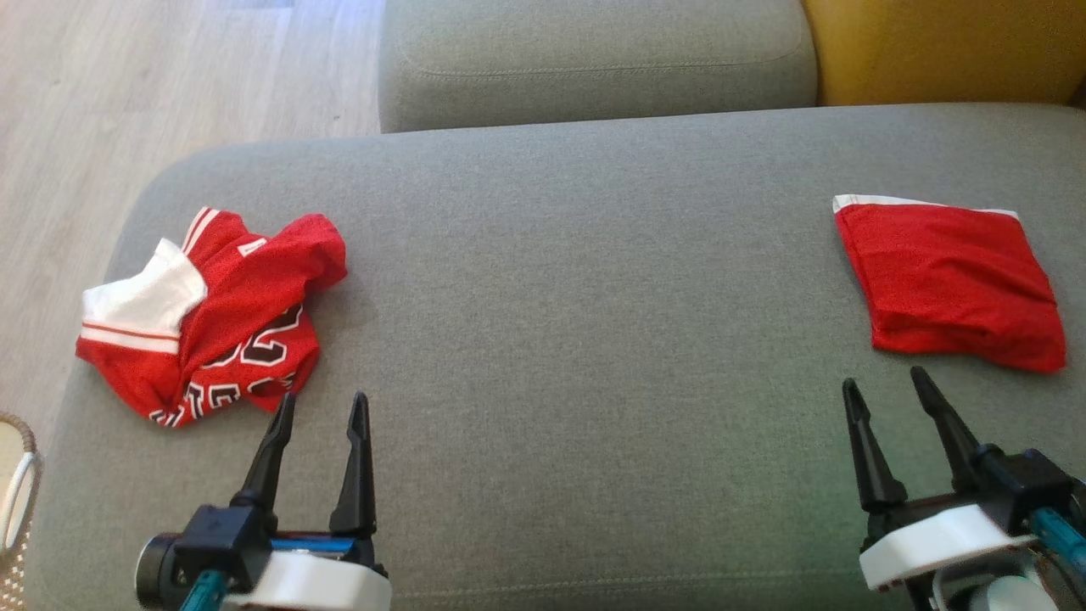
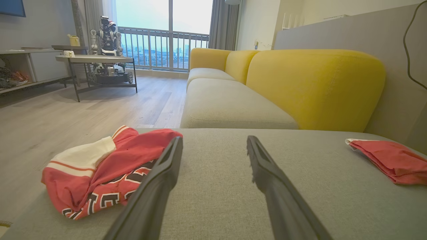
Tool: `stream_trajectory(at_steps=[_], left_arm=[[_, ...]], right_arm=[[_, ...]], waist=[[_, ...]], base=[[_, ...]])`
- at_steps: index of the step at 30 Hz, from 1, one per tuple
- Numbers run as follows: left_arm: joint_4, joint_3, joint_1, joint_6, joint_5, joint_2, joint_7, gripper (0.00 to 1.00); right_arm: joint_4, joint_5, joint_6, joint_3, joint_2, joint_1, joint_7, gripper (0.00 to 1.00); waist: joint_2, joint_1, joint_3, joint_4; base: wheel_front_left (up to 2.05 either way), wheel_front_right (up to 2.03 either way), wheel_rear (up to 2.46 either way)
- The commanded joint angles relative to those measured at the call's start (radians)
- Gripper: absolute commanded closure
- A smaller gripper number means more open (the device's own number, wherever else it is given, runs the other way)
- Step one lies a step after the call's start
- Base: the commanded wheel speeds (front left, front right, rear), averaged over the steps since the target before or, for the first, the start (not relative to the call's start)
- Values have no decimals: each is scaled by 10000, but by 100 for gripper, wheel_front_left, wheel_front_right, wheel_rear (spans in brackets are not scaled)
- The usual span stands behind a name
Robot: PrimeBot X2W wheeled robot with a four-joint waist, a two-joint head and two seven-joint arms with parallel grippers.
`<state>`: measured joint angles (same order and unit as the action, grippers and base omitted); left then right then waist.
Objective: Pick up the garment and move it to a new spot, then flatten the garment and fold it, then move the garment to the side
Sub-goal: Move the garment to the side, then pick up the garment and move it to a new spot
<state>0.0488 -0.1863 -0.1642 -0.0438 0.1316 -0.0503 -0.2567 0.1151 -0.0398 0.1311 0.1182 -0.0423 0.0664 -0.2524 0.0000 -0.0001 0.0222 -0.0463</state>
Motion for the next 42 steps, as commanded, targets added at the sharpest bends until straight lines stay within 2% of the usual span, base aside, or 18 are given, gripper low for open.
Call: stream_trajectory(at_steps=[1, 11, 20, 29, 36, 42], left_arm=[[368, 338, 281, -7, -57, 0, -51, 0], [296, 383, 236, -57, -369, 1, -51, 0], [277, 313, 291, -115, -453, 1, -51, 0], [321, 199, 281, -240, -512, 1, -51, 0], [339, 186, 157, -366, -468, 1, -51, 0], [391, 217, 114, -396, -407, 1, -51, 0]], right_arm=[[-376, -85, -4, -171, -80, -190, -92, 0], [-297, -162, -4, -81, -80, -196, -93, 0], [-265, -181, -4, -96, -80, -192, -93, 0], [-168, -177, -4, -311, -80, -165, -93, 0], [-37, -255, -4, -437, -80, -121, -93, 0], [-42, -277, -4, -661, -80, -73, -93, 0]], waist=[[0, 1, 24, 27], [0, 1, 44, 19], [0, 1, 28, -289], [0, 1, 64, -1344], [0, 1, 158, -2638], [0, 1, 16, -3462]], base=[[0, 0, 0], [0, 0, 0], [0, 0, 0], [0, 0, 0], [0, 0, 0], [0, 0, 0]])
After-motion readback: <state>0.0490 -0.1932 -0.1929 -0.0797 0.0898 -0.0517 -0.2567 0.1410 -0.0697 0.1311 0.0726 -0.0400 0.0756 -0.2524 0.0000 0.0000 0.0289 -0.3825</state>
